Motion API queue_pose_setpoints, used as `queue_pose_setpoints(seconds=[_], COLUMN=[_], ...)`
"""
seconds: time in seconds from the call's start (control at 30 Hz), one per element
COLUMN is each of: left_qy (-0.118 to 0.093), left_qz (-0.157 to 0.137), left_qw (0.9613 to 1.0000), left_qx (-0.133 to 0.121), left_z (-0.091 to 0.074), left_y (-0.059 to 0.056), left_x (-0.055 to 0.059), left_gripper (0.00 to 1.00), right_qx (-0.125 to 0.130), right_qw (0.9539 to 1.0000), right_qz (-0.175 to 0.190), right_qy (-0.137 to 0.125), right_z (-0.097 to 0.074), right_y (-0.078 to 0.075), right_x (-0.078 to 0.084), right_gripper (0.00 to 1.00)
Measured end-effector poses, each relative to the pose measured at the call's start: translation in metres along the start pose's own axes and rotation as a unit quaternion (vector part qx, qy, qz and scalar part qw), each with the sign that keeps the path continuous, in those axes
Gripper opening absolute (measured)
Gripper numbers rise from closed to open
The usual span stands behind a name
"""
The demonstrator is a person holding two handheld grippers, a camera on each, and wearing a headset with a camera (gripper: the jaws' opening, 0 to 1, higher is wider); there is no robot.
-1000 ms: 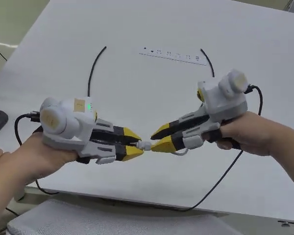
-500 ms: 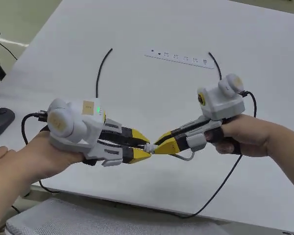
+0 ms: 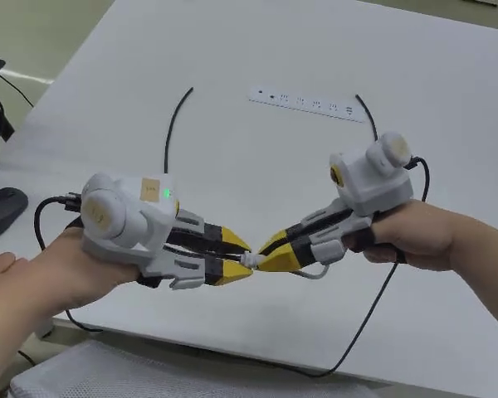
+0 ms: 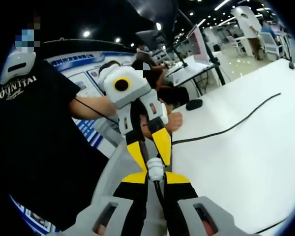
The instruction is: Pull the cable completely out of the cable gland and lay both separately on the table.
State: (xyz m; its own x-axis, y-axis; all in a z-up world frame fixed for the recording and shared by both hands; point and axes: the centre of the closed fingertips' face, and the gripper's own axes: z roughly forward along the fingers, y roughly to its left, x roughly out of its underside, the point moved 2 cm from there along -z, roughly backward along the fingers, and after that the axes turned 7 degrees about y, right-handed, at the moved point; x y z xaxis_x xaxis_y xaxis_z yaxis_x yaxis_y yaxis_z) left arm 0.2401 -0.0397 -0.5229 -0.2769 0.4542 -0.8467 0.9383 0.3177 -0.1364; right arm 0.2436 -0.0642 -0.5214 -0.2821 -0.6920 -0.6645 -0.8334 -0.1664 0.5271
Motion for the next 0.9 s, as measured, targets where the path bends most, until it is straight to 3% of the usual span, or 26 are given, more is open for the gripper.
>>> queue_pose_setpoints(seconds=[0.17,0.23,0.33,0.43,0.5,0.7,0.8,0.9], left_qy=[-0.002,-0.007,-0.013,-0.014,-0.013,-0.02,-0.022,-0.031], left_qz=[-0.027,-0.037,-0.045,-0.072,-0.083,-0.101,-0.103,-0.12], left_qw=[0.9996,0.9993,0.9989,0.9972,0.9961,0.9942,0.9938,0.9915], left_qx=[0.006,0.008,0.009,0.016,0.025,0.031,0.035,0.041], left_z=[-0.005,-0.007,-0.008,-0.007,-0.007,-0.011,-0.013,-0.015], left_y=[-0.001,0.0,0.0,-0.001,-0.003,-0.002,-0.001,0.001], left_x=[0.001,0.0,0.0,0.002,0.005,0.005,0.003,0.0], left_gripper=[0.14,0.14,0.15,0.15,0.15,0.15,0.15,0.15], right_qx=[0.054,0.08,0.122,0.174,0.213,0.285,0.307,0.339], right_qw=[0.9959,0.9917,0.9817,0.9617,0.9399,0.9041,0.894,0.8665], right_qz=[-0.068,-0.097,-0.141,-0.199,-0.247,-0.297,-0.305,-0.344], right_qy=[0.024,0.029,0.04,0.074,0.102,0.116,0.117,0.124], right_z=[0.002,0.001,0.002,0.004,0.008,0.011,0.011,0.009], right_y=[0.002,0.003,0.005,0.003,0.008,0.011,0.013,0.014], right_x=[-0.003,-0.005,-0.006,-0.003,0.0,-0.004,-0.006,-0.01], right_gripper=[0.05,0.05,0.06,0.06,0.06,0.06,0.06,0.07])
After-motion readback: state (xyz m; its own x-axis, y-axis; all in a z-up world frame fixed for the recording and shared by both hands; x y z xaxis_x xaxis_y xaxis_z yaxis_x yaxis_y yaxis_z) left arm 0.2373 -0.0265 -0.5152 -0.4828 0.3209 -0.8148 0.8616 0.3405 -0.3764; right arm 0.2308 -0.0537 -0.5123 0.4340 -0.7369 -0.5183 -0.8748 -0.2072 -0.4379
